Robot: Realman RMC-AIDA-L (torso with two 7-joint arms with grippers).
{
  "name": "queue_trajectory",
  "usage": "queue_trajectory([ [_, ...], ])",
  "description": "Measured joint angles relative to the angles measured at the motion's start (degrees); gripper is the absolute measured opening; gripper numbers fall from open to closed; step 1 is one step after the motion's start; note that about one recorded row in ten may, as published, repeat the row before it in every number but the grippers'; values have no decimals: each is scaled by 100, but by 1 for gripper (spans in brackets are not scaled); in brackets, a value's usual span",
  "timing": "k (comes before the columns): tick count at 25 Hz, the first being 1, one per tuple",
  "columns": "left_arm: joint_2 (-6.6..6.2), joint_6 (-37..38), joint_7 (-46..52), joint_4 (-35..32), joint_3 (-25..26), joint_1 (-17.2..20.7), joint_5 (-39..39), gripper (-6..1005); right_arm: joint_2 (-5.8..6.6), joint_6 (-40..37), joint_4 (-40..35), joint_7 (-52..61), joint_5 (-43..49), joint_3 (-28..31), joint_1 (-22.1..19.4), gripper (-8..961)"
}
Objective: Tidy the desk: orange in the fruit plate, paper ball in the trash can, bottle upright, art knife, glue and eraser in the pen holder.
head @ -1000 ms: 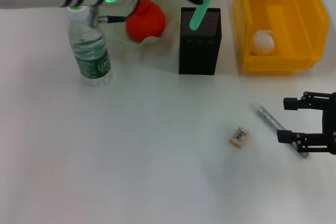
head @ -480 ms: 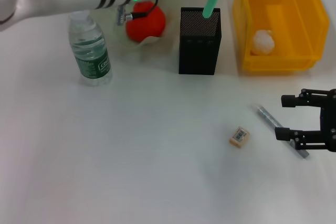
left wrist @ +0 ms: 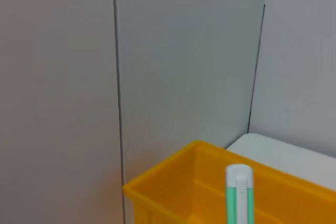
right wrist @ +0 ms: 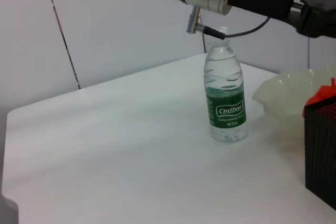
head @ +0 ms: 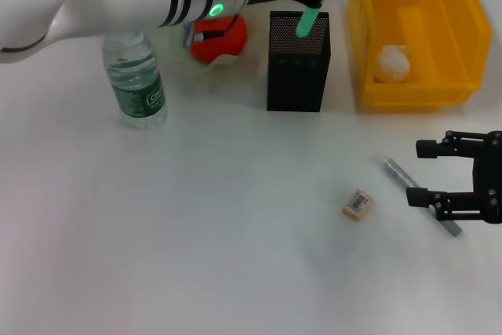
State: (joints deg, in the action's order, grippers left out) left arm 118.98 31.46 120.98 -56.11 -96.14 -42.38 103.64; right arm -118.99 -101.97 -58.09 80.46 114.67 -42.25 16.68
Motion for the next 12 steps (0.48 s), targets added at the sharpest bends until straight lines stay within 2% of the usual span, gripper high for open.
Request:
queue_trajectory([
  [6, -28, -49, -38, 29, 40, 150, 0, 351, 7, 3, -47, 25, 76, 37, 56, 761],
  [12, -61, 256, -81, -205, 134, 394, -2, 557, 4, -13, -285, 263, 75, 36, 71, 761],
])
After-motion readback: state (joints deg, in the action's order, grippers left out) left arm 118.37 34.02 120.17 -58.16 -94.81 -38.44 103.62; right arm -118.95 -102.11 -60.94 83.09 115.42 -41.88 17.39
